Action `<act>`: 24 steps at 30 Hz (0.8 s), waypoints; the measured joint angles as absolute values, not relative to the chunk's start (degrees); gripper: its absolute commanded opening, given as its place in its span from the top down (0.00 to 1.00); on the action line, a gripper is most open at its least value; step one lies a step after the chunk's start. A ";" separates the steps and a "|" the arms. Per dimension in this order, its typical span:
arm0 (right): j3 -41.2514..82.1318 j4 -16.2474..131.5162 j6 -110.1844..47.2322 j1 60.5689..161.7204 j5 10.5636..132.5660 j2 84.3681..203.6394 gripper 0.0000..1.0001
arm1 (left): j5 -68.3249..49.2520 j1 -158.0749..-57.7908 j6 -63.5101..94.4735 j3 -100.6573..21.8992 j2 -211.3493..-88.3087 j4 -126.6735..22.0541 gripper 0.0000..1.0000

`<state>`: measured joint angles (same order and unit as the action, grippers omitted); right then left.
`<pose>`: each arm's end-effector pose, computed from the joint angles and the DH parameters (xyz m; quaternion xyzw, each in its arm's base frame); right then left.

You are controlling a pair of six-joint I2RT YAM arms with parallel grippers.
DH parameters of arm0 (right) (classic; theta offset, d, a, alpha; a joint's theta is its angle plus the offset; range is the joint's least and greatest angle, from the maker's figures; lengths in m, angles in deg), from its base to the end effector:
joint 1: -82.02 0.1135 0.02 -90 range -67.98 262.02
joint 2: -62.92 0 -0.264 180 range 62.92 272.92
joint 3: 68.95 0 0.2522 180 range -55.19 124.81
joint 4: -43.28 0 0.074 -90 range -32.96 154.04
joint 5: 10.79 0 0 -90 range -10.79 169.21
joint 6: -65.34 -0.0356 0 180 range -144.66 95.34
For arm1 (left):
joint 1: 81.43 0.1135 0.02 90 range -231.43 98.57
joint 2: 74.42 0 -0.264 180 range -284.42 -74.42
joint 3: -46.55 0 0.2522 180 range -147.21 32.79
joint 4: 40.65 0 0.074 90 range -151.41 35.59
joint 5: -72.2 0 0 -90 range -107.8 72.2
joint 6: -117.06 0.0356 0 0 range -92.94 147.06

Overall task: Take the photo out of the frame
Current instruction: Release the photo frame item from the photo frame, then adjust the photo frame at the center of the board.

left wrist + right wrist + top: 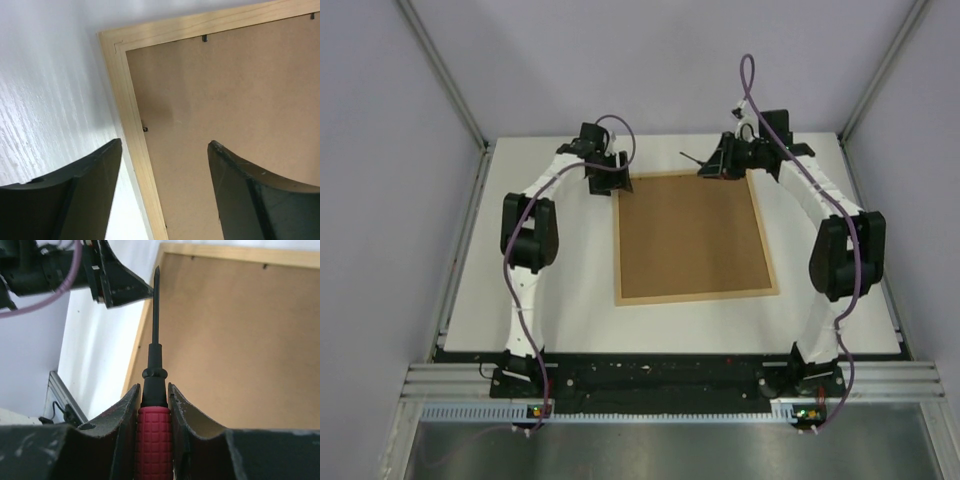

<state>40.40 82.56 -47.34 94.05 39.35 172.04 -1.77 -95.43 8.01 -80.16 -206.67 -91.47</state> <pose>0.4230 0.1135 0.3001 -0.0672 0.8586 0.4143 0.2942 0.4910 -0.1325 0.1945 -0.0015 0.9487 -0.2095 0.2367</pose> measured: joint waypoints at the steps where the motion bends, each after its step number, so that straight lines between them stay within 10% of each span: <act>1: 39.11 82.36 -46.57 93.18 38.74 171.43 1.00 | -2.88 -95.72 8.45 -81.18 -207.15 -91.76 0.21; 8: 27.28 80.70 -44.37 91.95 34.50 171.19 1.00 | -10.11 -98.38 11.36 -83.08 -209.92 -94.42 0.18; 24: 22.02 71.65 -46.84 91.95 29.19 171.19 1.00 | -14.20 -99.15 13.48 -84.77 -211.24 -95.27 0.45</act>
